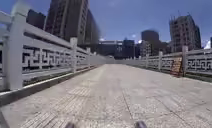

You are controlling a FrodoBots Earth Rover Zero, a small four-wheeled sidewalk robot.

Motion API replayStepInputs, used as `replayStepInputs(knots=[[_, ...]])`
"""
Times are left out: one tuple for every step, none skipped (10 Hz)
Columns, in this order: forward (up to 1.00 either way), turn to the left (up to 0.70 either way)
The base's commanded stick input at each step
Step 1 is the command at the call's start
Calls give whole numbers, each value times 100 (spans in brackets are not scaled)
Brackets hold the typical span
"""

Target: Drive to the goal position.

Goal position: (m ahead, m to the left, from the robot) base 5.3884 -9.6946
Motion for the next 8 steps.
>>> replayStepInputs(knots=[[70,-3],[70,0],[70,0],[70,0],[70,0],[70,0],[70,0],[70,0]])
